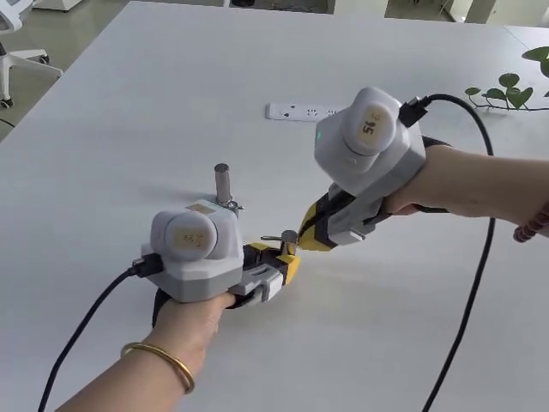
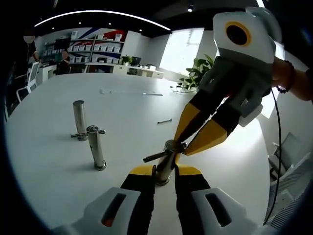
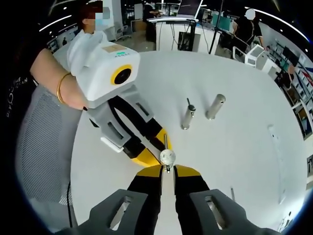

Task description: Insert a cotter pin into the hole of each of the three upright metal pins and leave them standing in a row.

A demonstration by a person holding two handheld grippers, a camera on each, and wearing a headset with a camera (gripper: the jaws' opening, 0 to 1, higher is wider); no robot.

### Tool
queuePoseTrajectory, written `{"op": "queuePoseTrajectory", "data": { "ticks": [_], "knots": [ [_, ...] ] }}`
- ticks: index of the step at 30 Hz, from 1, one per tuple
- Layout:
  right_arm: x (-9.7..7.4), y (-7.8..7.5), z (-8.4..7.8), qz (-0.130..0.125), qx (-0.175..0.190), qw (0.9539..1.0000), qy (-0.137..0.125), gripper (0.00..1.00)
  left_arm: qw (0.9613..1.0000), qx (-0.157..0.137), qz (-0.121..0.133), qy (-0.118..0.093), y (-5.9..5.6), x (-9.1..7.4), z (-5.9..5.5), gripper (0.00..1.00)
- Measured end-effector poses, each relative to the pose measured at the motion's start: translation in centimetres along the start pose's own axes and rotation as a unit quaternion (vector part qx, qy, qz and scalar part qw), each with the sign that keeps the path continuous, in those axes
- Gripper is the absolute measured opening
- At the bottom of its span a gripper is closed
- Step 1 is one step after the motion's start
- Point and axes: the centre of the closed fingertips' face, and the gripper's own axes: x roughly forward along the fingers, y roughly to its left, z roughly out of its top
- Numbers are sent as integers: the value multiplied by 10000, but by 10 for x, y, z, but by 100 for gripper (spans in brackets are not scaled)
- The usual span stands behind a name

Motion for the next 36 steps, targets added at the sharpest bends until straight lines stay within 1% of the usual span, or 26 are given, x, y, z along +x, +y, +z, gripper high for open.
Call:
{"op": "queuePoseTrajectory", "data": {
  "ticks": [2, 5, 9, 12, 17, 20, 24, 28, 32, 36],
  "knots": [
    [0, -1, 0, -19, 22, 10000, -11, 8, 10000, -26, 20, 55, 1, 0, -2, 14],
    [-2, -1, 1, -39, 38, 10000, -55, 10, 9999, 17, 69, 124, 2, -2, -5, 19],
    [-3, -1, 4, -89, 201, 9995, -222, 12, 9998, 34, 81, 194, 3, -6, -7, 22],
    [-2, 0, 7, -80, 318, 9990, -313, 14, 9996, 138, 83, 225, 3, -10, -7, 26],
    [0, -2, 11, -95, 408, 9983, -402, 17, 9995, 199, 88, 226, 4, -18, -4, 29],
    [1, -1, 15, -108, 478, 9977, -463, 17, 9994, 230, 137, 220, 7, -24, -3, 29],
    [5, 2, 14, -101, 472, 9979, -426, 18, 9988, 374, 173, 280, 8, -32, -2, 32],
    [10, 6, 14, -95, 445, 9981, -411, 17, 9985, 407, 173, 331, 8, -39, -2, 36],
    [14, 6, 14, -132, 462, 9979, -425, 17, 9985, 419, 137, 318, 7, -46, 0, 40],
    [15, 4, 15, -136, 467, 9977, -467, 17, 9985, 487, 84, 235, 4, -55, 6, 45]
  ]
}}
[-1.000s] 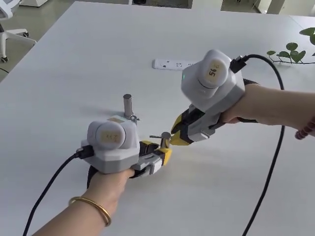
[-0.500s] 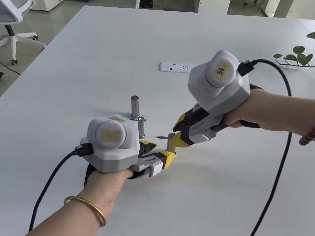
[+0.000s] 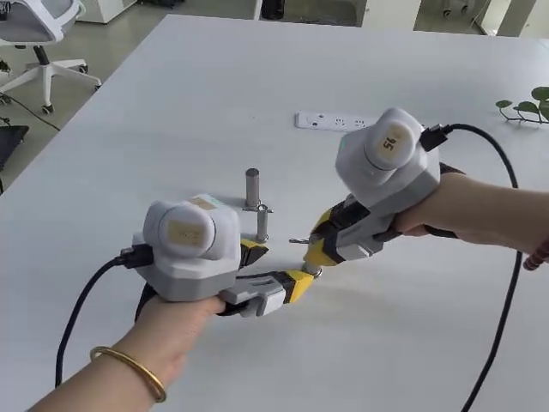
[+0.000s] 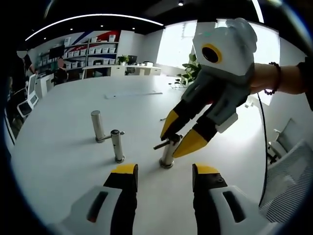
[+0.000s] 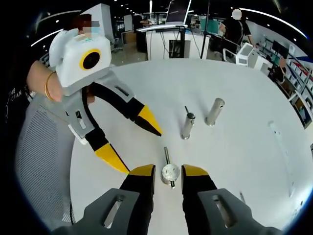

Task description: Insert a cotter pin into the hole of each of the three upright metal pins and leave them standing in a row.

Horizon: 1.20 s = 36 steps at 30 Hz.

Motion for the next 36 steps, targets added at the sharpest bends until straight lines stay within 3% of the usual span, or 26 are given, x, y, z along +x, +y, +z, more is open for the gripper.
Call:
{"op": "queuePoseTrajectory", "data": {
  "ticks": [23, 36],
  "knots": [
    [8, -4, -2, 35, 74, 9998, -177, 9, 9998, 28, 160, -95, 2, -32, 2, 68],
    [8, -5, -2, 42, 102, 9997, -230, 9, 9989, 160, 229, -373, 10, -37, 8, 78]
  ]
}}
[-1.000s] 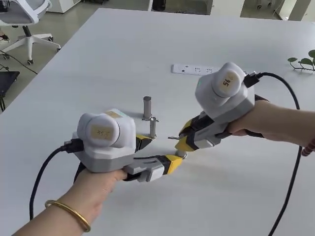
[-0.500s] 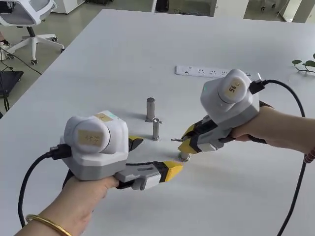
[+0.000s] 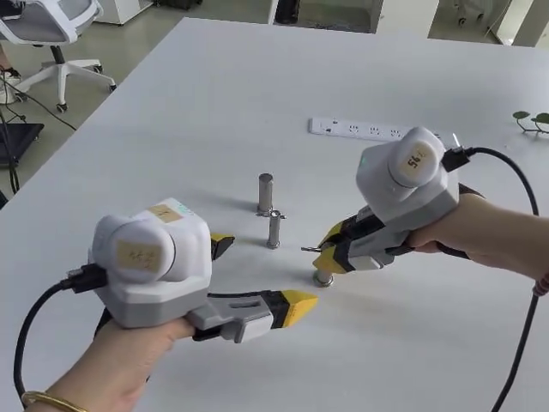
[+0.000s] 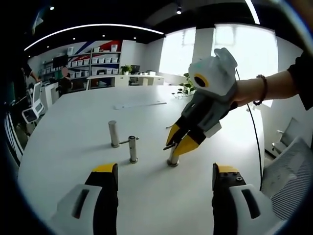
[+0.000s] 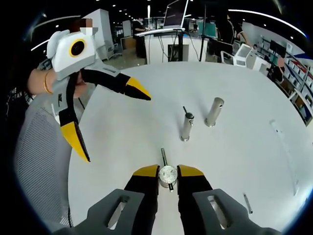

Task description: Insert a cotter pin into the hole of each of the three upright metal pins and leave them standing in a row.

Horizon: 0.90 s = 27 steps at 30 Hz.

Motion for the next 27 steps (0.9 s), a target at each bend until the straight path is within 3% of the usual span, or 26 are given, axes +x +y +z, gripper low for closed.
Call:
{"op": "queuePoseTrajectory", "data": {
  "ticks": [4, 13, 27],
  "knots": [
    [-1, 1, 0, 5, 5, 10000, -32, 9, 10000, 29, 33, 54, 3, 0, -4, 81],
    [-4, -5, -3, -101, -71, 9999, 17, 8, 10000, -13, 60, -10, 8, -1, -1, 88],
    [-5, -24, 2, -166, -96, 9998, -46, 8, 9999, 4, -136, -102, -4, 3, 4, 96]
  ]
}}
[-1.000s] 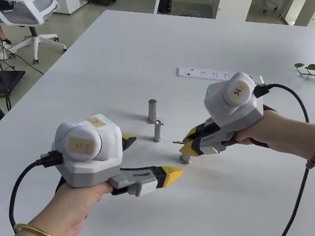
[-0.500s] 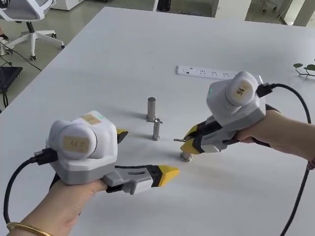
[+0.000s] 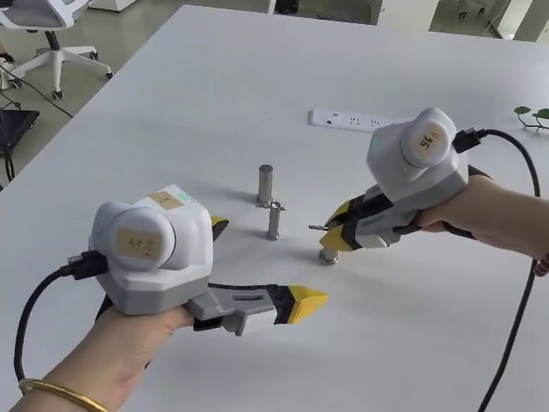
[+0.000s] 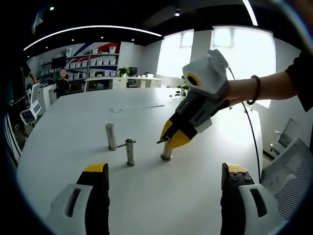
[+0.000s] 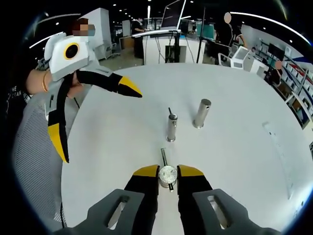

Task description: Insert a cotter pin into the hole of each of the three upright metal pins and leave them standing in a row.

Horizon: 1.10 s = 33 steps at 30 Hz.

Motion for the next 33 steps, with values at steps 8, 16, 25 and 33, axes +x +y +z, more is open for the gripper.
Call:
{"op": "queuePoseTrajectory", "data": {
  "ticks": [8, 16, 25, 33],
  "knots": [
    [0, -11, 1, -70, 33, 10000, 28, 8, 10000, 17, -46, 8, -2, 2, 1, 99],
    [4, -14, 0, 18, -42, 9999, 93, 9, 10000, -34, -10, -10, 1, 0, 1, 99],
    [5, -17, 1, 125, -44, 9999, 91, 9, 9999, -148, 4, -26, 2, -1, 2, 99],
    [7, -20, 0, 147, -76, 9999, 49, 9, 9999, -136, 1, 6, 2, 0, 1, 99]
  ]
}}
